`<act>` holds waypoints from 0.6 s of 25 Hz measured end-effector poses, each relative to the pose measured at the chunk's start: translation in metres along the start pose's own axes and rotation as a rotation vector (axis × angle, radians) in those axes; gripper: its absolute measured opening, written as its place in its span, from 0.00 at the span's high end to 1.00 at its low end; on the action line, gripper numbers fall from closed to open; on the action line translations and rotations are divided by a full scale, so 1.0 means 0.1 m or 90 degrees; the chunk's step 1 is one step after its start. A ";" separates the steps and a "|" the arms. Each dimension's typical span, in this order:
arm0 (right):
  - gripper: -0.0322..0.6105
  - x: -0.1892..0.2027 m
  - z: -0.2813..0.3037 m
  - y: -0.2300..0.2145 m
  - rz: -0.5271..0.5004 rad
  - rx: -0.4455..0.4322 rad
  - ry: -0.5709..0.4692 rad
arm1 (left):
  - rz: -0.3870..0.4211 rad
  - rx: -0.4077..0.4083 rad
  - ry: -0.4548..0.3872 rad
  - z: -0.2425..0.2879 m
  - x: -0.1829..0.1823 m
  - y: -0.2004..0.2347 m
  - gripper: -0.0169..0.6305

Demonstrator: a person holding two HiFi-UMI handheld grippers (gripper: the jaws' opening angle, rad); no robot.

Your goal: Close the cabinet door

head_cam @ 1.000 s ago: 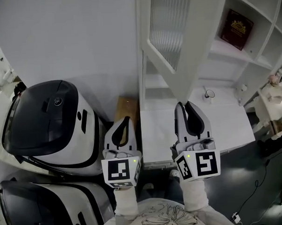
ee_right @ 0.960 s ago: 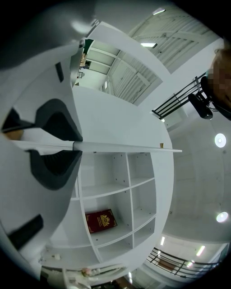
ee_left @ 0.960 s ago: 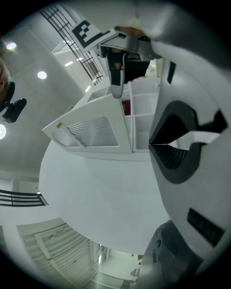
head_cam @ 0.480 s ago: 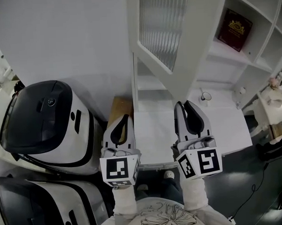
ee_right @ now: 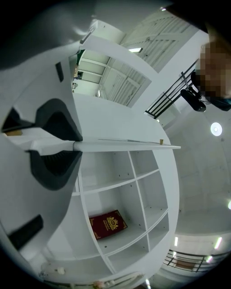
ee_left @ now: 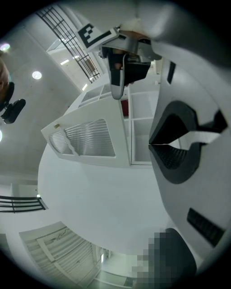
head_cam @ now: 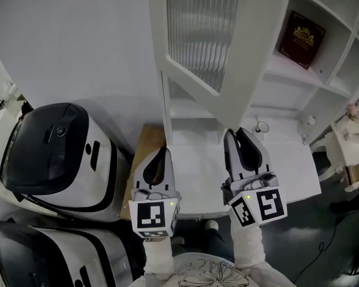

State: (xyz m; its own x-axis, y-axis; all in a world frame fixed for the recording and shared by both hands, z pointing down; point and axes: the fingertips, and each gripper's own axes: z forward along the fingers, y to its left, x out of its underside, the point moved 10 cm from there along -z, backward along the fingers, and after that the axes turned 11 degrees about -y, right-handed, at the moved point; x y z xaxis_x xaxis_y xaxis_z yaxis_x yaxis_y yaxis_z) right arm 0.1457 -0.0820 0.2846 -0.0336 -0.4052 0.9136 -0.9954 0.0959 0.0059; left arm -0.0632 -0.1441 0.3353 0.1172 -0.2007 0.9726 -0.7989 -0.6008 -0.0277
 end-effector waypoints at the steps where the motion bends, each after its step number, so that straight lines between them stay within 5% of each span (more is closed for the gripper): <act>1: 0.84 0.01 0.01 -0.05 0.005 0.000 0.000 | 0.001 0.000 0.000 0.03 0.01 -0.01 0.97; 15: 0.83 0.13 0.19 -0.65 0.044 -0.021 -0.012 | 0.008 0.019 -0.002 0.60 0.11 -0.24 0.97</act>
State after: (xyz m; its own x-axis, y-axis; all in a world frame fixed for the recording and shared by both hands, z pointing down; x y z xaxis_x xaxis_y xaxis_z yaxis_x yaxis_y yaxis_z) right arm 0.2080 -0.1107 0.2883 -0.1038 -0.4141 0.9043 -0.9871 0.1540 -0.0427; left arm -0.0076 -0.1783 0.3328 0.1090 -0.2112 0.9714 -0.7820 -0.6214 -0.0474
